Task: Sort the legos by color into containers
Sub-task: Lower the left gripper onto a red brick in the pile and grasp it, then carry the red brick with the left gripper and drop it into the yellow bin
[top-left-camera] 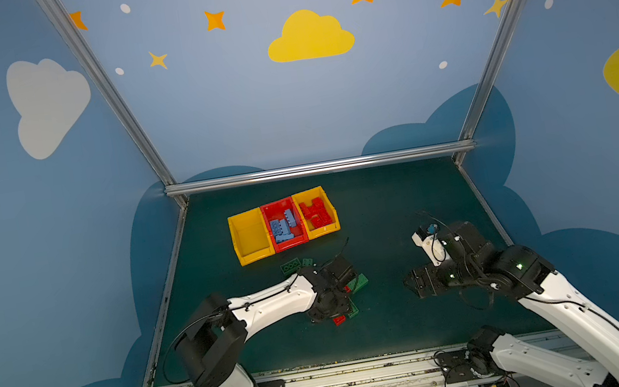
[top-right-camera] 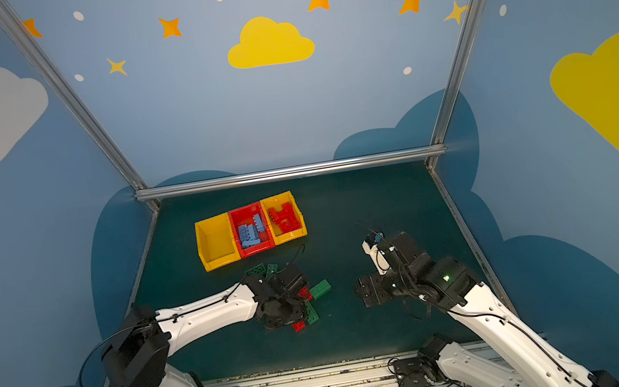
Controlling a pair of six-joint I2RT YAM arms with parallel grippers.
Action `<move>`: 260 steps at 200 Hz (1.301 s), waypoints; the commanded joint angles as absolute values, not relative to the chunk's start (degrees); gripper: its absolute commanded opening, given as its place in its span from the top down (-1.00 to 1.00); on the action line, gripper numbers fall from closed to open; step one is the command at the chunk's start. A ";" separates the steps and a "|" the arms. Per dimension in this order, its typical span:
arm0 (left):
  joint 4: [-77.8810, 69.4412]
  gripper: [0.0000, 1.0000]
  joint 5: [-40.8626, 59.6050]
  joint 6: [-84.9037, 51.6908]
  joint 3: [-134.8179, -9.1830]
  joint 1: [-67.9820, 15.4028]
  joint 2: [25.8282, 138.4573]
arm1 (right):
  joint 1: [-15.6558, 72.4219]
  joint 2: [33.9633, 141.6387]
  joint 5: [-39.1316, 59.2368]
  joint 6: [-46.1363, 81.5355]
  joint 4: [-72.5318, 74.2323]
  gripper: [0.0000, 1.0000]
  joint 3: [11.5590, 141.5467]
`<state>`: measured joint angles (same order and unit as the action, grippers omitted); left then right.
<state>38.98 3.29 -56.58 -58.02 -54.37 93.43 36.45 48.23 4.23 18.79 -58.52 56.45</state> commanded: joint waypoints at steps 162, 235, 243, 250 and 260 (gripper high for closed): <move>41.57 -0.05 -1.04 -59.55 -55.31 -54.51 96.08 | 36.17 47.10 5.54 17.73 -59.95 -0.87 55.90; 47.62 0.63 -2.69 -55.42 -58.43 -52.36 94.79 | 36.21 48.74 5.46 17.63 -59.52 -0.87 56.21; 48.96 0.64 -3.21 -54.34 -59.52 -51.61 94.00 | 36.21 48.94 5.41 17.66 -59.40 -0.87 56.25; 50.09 0.65 -3.57 -53.26 -60.62 -50.65 93.39 | 36.19 49.19 5.20 17.60 -59.31 -0.87 56.38; 51.55 0.65 -4.07 -51.50 -62.38 -49.05 92.66 | 36.10 49.60 5.02 17.49 -59.07 -0.87 56.58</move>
<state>45.67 -1.17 -55.86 -58.17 -51.99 96.07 36.45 48.88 5.61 17.98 -59.00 56.29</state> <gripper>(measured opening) 0.289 0.937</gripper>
